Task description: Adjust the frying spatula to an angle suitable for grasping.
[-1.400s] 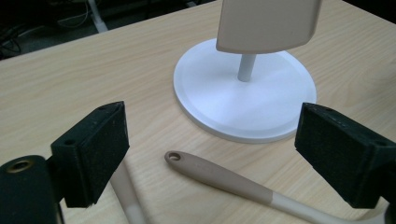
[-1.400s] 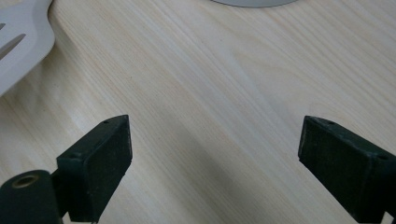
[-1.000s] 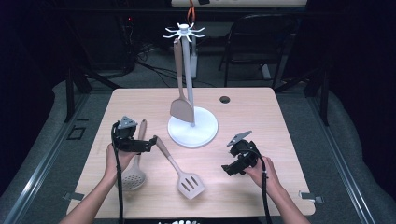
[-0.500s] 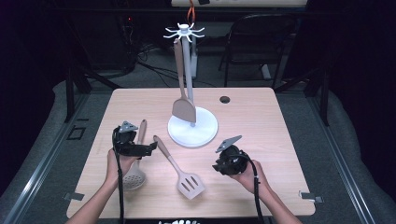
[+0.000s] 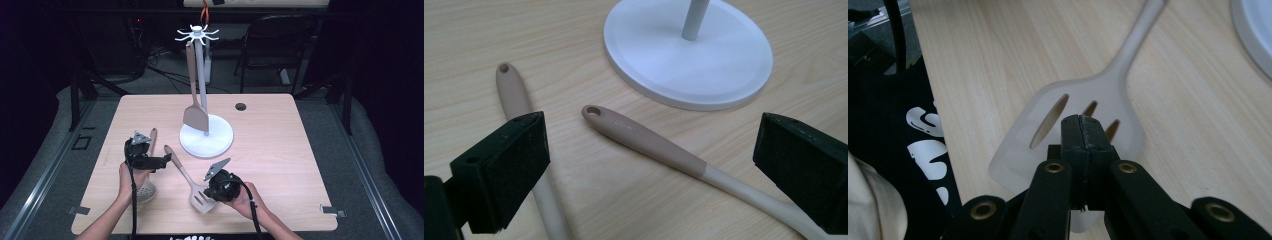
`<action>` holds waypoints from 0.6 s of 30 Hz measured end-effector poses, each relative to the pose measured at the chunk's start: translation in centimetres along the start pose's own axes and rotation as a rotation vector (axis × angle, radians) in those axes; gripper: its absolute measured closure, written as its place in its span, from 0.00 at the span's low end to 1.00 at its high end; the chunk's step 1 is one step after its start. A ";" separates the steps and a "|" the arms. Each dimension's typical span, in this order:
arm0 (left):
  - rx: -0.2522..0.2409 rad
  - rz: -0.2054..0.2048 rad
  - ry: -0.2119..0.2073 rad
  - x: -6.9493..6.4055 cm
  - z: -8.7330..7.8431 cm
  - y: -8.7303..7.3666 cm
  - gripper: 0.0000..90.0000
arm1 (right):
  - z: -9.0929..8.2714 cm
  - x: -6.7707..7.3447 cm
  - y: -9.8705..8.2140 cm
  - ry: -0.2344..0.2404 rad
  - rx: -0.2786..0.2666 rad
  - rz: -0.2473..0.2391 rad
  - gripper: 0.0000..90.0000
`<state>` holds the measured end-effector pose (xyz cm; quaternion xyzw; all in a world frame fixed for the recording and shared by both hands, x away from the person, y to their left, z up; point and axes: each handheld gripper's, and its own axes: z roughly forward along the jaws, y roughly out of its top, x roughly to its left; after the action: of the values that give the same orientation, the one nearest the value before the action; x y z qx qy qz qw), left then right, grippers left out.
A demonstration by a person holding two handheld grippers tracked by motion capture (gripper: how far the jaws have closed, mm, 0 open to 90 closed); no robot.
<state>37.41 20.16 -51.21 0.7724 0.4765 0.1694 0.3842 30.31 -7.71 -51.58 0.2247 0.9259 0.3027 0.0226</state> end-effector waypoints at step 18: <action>0.092 0.013 -0.032 -1.9 1.9 -0.6 0.05 | 4.0 1.4 -0.8 0.022 0.167 -0.051 1.00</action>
<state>37.29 17.81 -52.72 0.7948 0.4728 0.1375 0.3547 29.41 -5.46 -55.19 0.1988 0.9536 0.2263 0.0014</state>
